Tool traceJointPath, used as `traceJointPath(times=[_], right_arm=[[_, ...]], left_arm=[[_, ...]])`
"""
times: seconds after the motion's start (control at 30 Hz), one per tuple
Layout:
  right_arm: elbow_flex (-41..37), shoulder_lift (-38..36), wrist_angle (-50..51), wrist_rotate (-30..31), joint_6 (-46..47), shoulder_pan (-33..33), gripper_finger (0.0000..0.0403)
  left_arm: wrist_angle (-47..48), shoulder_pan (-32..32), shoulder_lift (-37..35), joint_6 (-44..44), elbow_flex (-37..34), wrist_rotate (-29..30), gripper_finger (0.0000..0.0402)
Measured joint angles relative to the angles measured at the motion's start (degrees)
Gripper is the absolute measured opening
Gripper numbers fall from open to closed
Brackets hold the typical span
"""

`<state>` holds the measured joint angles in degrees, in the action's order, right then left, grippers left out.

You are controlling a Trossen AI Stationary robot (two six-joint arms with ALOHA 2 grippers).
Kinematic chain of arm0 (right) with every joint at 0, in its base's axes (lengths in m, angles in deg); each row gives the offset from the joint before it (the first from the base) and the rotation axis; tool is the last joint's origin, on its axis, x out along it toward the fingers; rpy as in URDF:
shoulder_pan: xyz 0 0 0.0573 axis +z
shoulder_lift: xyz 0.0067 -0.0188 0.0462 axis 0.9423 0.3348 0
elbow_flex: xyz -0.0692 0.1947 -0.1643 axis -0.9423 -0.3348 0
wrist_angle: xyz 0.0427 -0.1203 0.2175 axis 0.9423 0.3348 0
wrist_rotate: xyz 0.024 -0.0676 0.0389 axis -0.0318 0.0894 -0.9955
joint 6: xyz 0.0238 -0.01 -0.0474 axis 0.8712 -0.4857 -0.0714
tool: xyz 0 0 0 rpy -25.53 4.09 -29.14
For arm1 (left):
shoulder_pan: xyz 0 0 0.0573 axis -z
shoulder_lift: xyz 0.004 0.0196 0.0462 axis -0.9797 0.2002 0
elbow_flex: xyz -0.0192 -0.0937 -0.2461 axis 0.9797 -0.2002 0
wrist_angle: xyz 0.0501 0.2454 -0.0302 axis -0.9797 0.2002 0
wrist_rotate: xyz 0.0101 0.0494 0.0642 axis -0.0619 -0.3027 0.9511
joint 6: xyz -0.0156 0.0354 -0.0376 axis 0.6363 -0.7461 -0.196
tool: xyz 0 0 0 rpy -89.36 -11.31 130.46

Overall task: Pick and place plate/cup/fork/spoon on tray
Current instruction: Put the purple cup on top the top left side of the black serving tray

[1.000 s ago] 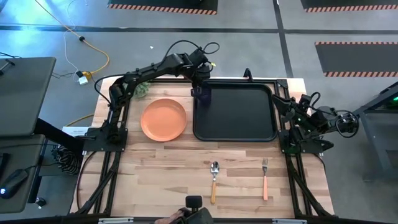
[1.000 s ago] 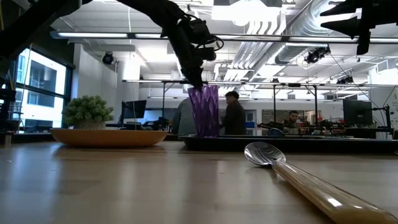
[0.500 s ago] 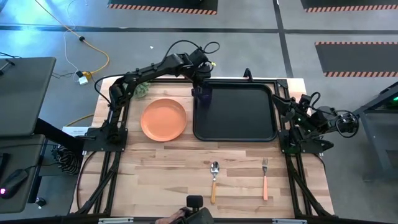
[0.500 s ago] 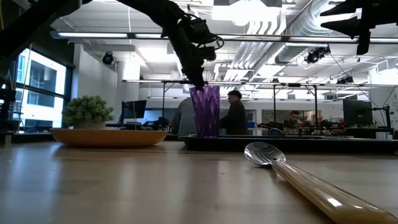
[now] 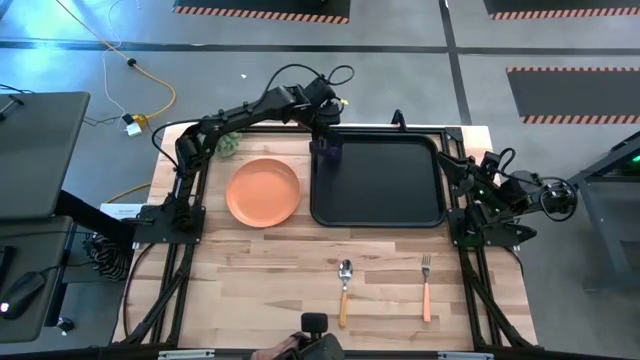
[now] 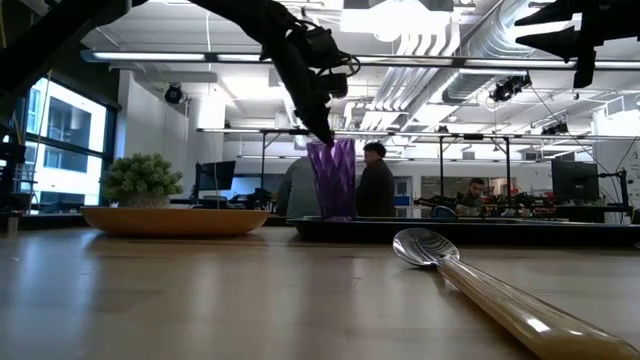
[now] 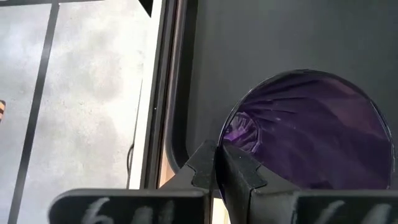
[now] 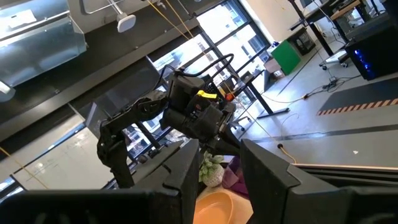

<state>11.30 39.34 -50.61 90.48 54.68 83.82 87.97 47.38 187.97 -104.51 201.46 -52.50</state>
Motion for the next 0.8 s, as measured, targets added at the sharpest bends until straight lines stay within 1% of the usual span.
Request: traceJointPath(times=[0.07, 0.3, 0.57, 0.8], right_arm=[[0.00, 0.00, 0.00, 0.01, -0.05, 0.00, 0.0110], [0.00, 0.00, 0.00, 0.01, -0.05, 0.01, 0.0110], [0.00, 0.00, 0.00, 0.01, -0.05, 0.01, 0.0110], [0.00, 0.00, 0.00, -0.01, -0.05, 0.00, 0.0110]], left_arm=[[0.17, 0.00, 0.00, -0.67, 0.00, 0.01, 0.0013], [0.32, 0.41, 0.00, -1.55, 0.00, 0.04, 0.0056], [-2.45, 0.41, 0.00, -1.01, 0.00, 0.17, 0.0058], [-2.97, 0.41, 0.00, -1.03, 0.00, 0.20, 0.0074]])
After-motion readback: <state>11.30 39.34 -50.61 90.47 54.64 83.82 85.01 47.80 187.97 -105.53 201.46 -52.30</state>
